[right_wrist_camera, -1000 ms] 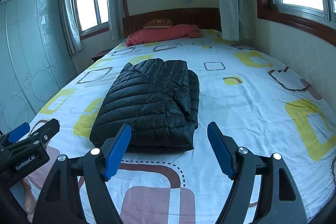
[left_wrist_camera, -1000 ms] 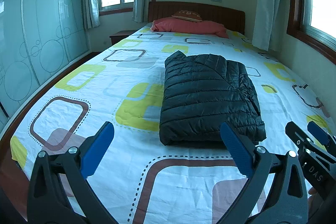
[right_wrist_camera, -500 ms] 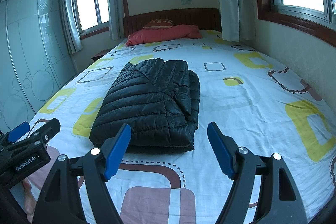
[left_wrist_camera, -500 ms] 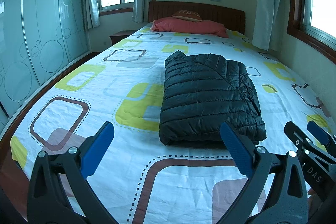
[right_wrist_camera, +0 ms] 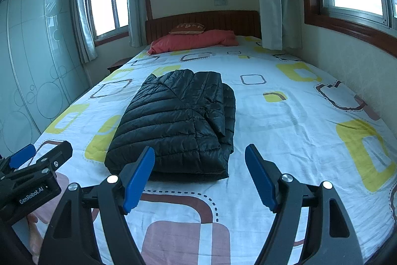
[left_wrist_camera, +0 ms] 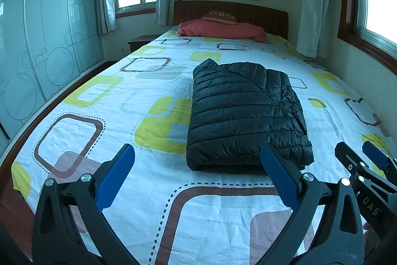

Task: Fold large clothes

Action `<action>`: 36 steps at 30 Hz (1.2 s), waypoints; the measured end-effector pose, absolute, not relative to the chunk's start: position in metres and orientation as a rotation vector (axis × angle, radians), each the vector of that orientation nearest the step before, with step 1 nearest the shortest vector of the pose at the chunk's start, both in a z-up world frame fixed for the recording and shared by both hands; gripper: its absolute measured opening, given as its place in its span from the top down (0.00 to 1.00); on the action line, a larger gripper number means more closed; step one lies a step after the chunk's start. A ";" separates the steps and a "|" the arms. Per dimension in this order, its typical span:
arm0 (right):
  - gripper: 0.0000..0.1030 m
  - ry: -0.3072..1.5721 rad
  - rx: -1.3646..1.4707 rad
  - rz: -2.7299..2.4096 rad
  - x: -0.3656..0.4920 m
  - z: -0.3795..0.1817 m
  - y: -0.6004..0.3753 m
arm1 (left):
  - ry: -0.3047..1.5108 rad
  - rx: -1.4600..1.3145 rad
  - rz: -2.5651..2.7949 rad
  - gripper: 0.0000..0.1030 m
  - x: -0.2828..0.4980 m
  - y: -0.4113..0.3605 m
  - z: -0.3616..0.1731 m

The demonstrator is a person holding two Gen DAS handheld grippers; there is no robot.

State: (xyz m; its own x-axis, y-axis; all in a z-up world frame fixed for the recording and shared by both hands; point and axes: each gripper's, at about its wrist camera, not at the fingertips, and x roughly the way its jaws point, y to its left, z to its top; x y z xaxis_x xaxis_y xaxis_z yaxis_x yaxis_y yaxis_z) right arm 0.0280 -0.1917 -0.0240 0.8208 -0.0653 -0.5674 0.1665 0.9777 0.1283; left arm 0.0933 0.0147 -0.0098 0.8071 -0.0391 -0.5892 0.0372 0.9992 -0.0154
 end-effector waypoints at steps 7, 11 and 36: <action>0.28 0.594 0.173 -0.124 0.028 -0.024 -0.193 | 0.624 0.007 -0.038 0.02 0.093 0.012 -0.009; 0.28 0.593 0.172 -0.124 0.029 -0.024 -0.192 | 0.624 0.005 -0.037 0.02 0.093 0.012 -0.009; 0.28 0.601 0.167 -0.123 0.033 -0.027 -0.192 | 0.615 0.028 -0.039 0.02 0.099 0.009 -0.010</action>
